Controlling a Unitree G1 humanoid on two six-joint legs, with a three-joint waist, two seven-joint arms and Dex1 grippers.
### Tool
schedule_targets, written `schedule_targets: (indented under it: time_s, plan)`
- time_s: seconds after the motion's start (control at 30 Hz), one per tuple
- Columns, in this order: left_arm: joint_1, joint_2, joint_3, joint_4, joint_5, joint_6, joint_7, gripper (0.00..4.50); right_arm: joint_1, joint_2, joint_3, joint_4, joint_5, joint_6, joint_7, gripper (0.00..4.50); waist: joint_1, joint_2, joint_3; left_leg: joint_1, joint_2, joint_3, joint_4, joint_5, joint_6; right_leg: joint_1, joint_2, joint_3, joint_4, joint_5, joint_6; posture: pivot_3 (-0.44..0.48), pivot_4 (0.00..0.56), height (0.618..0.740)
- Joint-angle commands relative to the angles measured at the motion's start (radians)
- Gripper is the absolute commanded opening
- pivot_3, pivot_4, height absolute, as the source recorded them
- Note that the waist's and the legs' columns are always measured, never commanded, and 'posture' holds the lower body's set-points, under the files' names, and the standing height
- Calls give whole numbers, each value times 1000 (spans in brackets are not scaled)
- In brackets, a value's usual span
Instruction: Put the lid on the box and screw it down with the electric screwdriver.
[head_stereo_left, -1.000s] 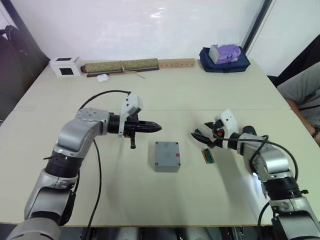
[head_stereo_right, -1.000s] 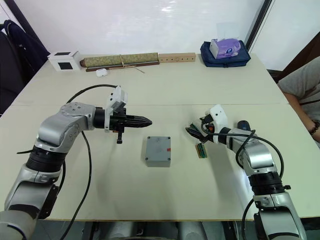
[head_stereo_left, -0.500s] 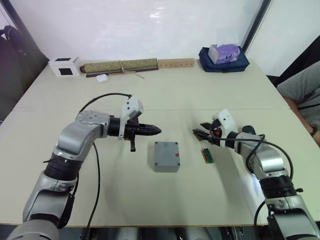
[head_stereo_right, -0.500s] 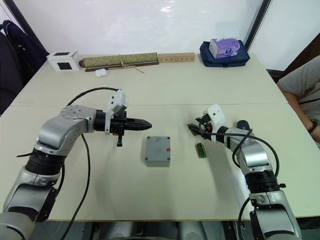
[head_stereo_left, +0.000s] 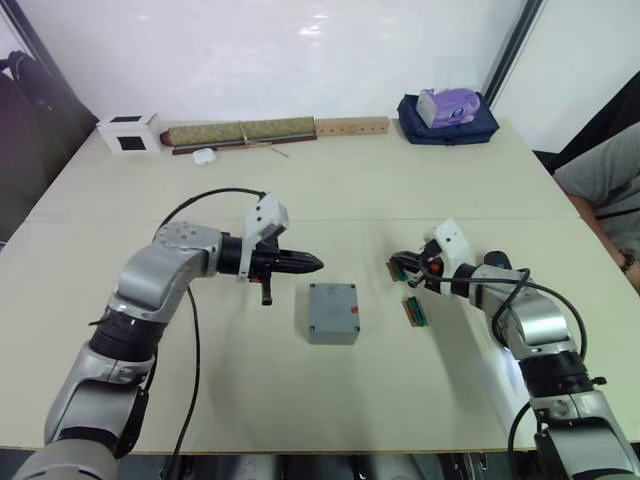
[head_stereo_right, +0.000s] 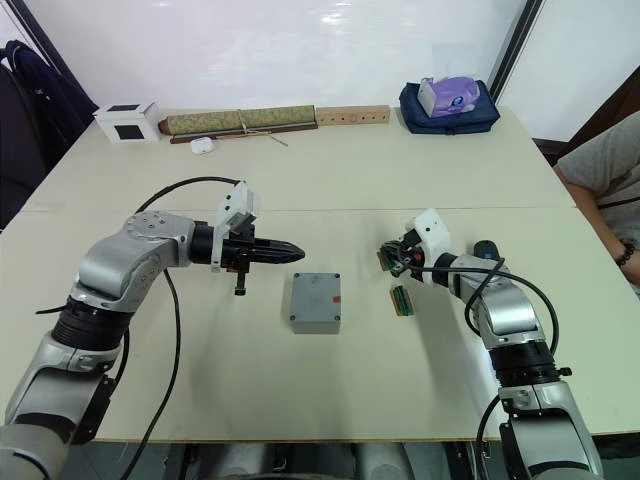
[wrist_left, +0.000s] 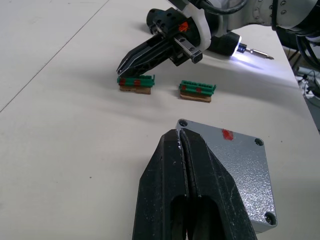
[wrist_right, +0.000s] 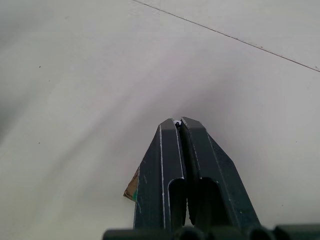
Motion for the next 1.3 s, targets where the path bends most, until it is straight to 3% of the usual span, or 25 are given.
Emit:
schedule_targets:
  time_s: [0.03, 0.37, 0.57, 0.77, 1.0, 1.3]
  plan:
    - [-9, 9, 9, -16, -14, -6, -5, 0, -3, 0, -37, -68, 17, -24, 10, 39, 0, 0, 0, 0, 0, 0, 0, 0, 0, 0, 0, 0, 0, 0, 0, 0, 150, 740]
    - [4, 16, 8, -18, -16, -4, -13, 0, 8, -24, -83, -159, 39, -38, 40, 39, 1, 0, 0, 0, 0, 0, 0, 0, 0, 0, 0, 0, 0, 0, 0, 0, 150, 740]
    - [33, 86, 23, -77, -60, 33, -72, 0, 83, -47, -111, -436, 162, 103, 60, 39, -1, 0, 0, 0, 1, 0, 0, 0, 0, 0, 0, 0, 0, 0, 0, 0, 150, 740]
    - [84, 133, 12, -112, -45, 4, -72, 0, 171, -23, -56, -625, 205, 194, 9, 39, 1, 0, 0, 1, 1, -1, 0, 0, 0, 1, 0, 0, 0, 0, 0, 0, 150, 740]
    - [107, 117, 9, -95, -34, -19, -37, 0, 189, 30, -17, -633, 223, 225, -39, 39, 2, 0, 0, 1, 0, -1, 0, 0, 0, 1, 0, 0, 0, 0, 0, 0, 150, 740]
    - [115, 108, 7, -91, -25, -22, -13, 0, 211, 5, 28, -623, 197, 216, -30, 39, 1, 0, 0, 1, 0, -1, 0, 0, 0, 1, 0, 0, 0, 0, 0, 0, 150, 740]
